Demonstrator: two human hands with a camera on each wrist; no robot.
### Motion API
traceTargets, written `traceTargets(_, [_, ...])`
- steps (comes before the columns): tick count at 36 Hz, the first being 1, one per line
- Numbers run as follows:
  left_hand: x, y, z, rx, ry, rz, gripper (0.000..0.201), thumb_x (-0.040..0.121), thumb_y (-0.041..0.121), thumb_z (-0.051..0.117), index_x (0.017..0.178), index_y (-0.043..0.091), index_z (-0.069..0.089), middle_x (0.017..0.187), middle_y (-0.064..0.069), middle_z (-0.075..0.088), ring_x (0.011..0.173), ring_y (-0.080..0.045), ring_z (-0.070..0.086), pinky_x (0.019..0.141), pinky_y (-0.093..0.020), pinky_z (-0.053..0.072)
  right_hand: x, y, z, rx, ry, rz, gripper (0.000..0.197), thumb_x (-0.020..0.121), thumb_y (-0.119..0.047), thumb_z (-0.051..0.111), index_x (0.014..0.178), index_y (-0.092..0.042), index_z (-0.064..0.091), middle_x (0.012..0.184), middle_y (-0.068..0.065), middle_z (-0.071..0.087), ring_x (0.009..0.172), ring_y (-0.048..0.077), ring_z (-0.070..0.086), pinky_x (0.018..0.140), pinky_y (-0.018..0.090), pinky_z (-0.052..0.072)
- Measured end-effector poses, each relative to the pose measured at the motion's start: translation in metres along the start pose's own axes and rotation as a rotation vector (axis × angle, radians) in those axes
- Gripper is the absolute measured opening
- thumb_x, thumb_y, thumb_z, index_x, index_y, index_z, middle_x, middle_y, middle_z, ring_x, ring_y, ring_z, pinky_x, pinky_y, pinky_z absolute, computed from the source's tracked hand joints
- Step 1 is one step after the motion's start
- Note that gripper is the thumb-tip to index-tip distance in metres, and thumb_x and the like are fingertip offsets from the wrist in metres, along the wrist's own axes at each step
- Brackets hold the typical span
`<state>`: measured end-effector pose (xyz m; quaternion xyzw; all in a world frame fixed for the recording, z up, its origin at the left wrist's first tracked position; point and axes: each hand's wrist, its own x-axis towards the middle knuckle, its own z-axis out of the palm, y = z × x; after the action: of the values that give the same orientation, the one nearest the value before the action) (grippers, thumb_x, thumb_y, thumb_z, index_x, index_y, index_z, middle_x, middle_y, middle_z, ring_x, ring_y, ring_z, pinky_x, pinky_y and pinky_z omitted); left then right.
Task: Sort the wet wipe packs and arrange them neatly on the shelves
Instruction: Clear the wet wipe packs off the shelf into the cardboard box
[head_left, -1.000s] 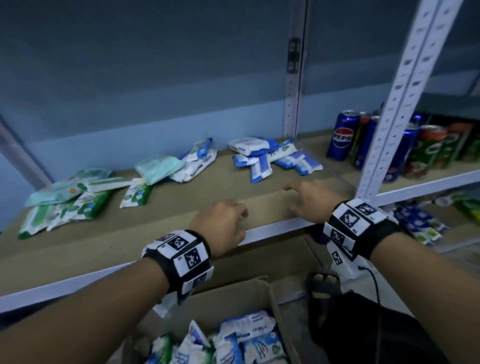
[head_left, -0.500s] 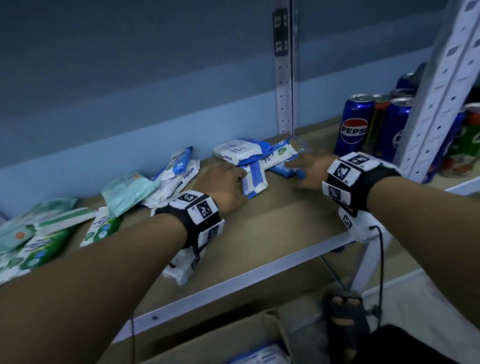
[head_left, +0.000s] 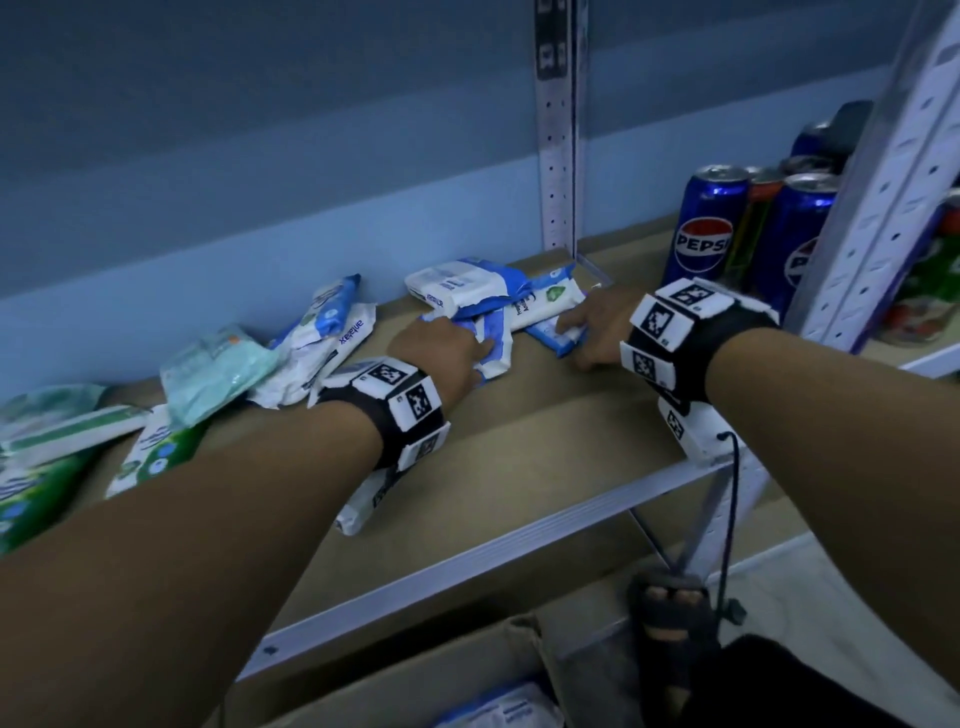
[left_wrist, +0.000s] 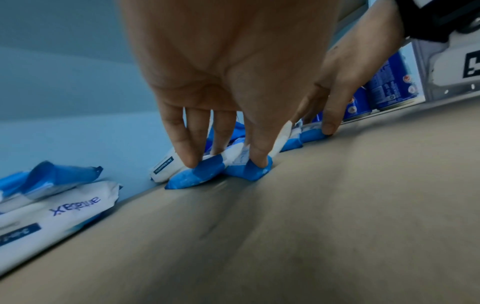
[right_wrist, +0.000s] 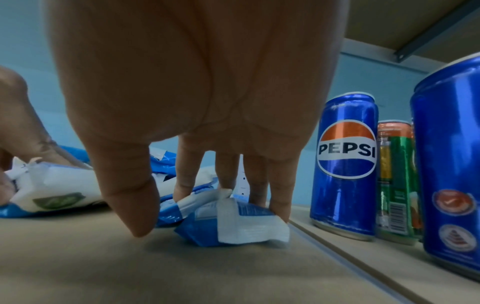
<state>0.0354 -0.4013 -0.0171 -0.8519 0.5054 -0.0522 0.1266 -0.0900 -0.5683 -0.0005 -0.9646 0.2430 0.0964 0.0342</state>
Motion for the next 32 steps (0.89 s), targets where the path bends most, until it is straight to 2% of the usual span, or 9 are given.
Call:
traceTargets(4, [-0.009, -0.004, 0.001, -0.017, -0.035, -0.008, 0.040, 0.101, 0.037, 0.045, 0.141, 0.039, 0.048, 0.127, -0.007, 0.059, 0.119, -0.028, 0.052, 0.090, -0.030, 0.040, -0.014, -0.006, 0.002, -0.030, -0.008, 0.012, 0.053, 0.093, -0.034, 0.053, 0.144, -0.036, 0.043, 0.150, 0.001, 0.040, 0.131, 0.025, 0.045, 0.095, 0.026, 0.039])
traceTargets(8, [-0.020, -0.008, 0.004, -0.045, -0.067, -0.011, 0.045, 0.102, 0.036, 0.042, 0.146, 0.048, 0.036, 0.134, -0.006, 0.056, 0.124, -0.029, 0.049, 0.098, -0.032, 0.041, -0.034, -0.009, 0.002, -0.022, 0.010, 0.039, 0.047, 0.092, -0.035, 0.053, 0.138, -0.035, 0.050, 0.147, -0.002, 0.044, 0.130, 0.024, 0.045, 0.099, 0.030, 0.042])
traceTargets(10, [-0.025, -0.008, 0.004, -0.063, -0.104, -0.024, 0.043, 0.103, 0.038, 0.039, 0.145, 0.044, 0.040, 0.135, -0.007, 0.056, 0.123, -0.030, 0.050, 0.097, -0.032, 0.042, -0.044, -0.012, 0.003, -0.001, 0.017, 0.038, 0.046, 0.090, -0.037, 0.054, 0.136, -0.038, 0.052, 0.148, -0.005, 0.044, 0.133, 0.023, 0.042, 0.101, 0.032, 0.041])
traceTargets(13, [-0.034, -0.008, 0.002, -0.039, -0.148, 0.003, 0.044, 0.103, 0.044, 0.032, 0.140, 0.030, 0.052, 0.127, -0.006, 0.059, 0.117, -0.029, 0.052, 0.088, -0.027, 0.039, -0.051, -0.019, 0.007, 0.004, 0.013, 0.047, 0.056, 0.082, -0.044, 0.056, 0.137, -0.046, 0.048, 0.148, -0.005, 0.044, 0.131, 0.024, 0.045, 0.099, 0.033, 0.044])
traceTargets(15, [-0.044, -0.008, 0.000, -0.030, -0.164, 0.031, 0.042, 0.103, 0.042, 0.035, 0.141, 0.033, 0.050, 0.126, -0.005, 0.059, 0.116, -0.029, 0.052, 0.086, -0.029, 0.039, -0.056, -0.023, 0.009, 0.026, 0.002, 0.063, 0.059, 0.081, -0.042, 0.058, 0.139, -0.047, 0.047, 0.147, 0.001, 0.047, 0.129, 0.026, 0.047, 0.098, 0.032, 0.046])
traceTargets(19, [-0.066, -0.007, -0.003, -0.004, -0.163, 0.100, 0.043, 0.101, 0.030, 0.044, 0.140, 0.047, 0.045, 0.125, -0.003, 0.059, 0.112, -0.030, 0.055, 0.090, -0.035, 0.048, -0.070, -0.029, 0.008, 0.045, -0.010, 0.041, 0.053, 0.086, -0.028, 0.058, 0.136, -0.042, 0.053, 0.141, -0.001, 0.053, 0.121, 0.026, 0.054, 0.095, 0.031, 0.050])
traceTargets(24, [-0.090, -0.005, -0.007, -0.054, -0.168, 0.049, 0.040, 0.103, 0.042, 0.036, 0.134, 0.031, 0.058, 0.136, -0.003, 0.058, 0.120, -0.027, 0.056, 0.094, -0.033, 0.047, -0.087, -0.035, 0.008, 0.047, 0.004, 0.022, 0.048, 0.083, -0.033, 0.062, 0.130, -0.045, 0.057, 0.133, -0.004, 0.059, 0.116, 0.024, 0.056, 0.095, 0.033, 0.050])
traceTargets(27, [-0.103, -0.003, -0.009, -0.076, -0.195, 0.062, 0.038, 0.104, 0.037, 0.039, 0.138, 0.033, 0.055, 0.137, -0.004, 0.057, 0.119, -0.028, 0.056, 0.093, -0.036, 0.048, -0.096, -0.035, 0.009, 0.049, -0.004, 0.018, 0.049, 0.087, -0.035, 0.062, 0.134, -0.046, 0.054, 0.138, -0.005, 0.056, 0.124, 0.022, 0.052, 0.097, 0.028, 0.045])
traceTargets(32, [-0.124, -0.001, -0.016, -0.136, -0.224, 0.060, 0.039, 0.103, 0.029, 0.043, 0.140, 0.036, 0.052, 0.139, -0.003, 0.054, 0.122, -0.027, 0.052, 0.098, -0.033, 0.044, -0.102, -0.036, 0.013, 0.046, -0.036, -0.001, 0.046, 0.089, -0.040, 0.058, 0.133, -0.051, 0.051, 0.144, -0.013, 0.049, 0.129, 0.021, 0.047, 0.103, 0.032, 0.042])
